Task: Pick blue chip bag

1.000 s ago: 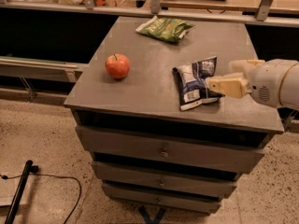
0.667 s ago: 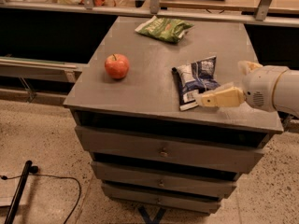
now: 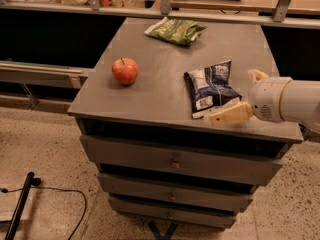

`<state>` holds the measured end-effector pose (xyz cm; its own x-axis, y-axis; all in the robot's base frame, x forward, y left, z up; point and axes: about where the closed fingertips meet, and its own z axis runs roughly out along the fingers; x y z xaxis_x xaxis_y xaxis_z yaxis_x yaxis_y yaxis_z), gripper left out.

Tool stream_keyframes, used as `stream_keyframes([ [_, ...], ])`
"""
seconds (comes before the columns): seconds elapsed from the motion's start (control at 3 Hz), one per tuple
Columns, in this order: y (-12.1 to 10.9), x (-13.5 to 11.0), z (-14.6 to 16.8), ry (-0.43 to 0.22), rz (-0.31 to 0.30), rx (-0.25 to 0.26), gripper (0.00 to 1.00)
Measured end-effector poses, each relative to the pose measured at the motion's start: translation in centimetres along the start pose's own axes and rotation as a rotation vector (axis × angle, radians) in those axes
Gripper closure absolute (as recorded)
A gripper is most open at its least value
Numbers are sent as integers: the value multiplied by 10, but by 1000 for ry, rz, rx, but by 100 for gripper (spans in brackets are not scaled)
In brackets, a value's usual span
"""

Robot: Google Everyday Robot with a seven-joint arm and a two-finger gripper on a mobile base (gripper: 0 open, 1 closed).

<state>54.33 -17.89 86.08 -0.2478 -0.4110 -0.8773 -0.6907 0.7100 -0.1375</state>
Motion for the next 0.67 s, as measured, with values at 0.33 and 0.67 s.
stream_keyframes([
  [0.33, 0, 9, 10, 18, -13, -21, 0],
  [0.67, -8, 16, 13, 29, 1, -20, 0],
])
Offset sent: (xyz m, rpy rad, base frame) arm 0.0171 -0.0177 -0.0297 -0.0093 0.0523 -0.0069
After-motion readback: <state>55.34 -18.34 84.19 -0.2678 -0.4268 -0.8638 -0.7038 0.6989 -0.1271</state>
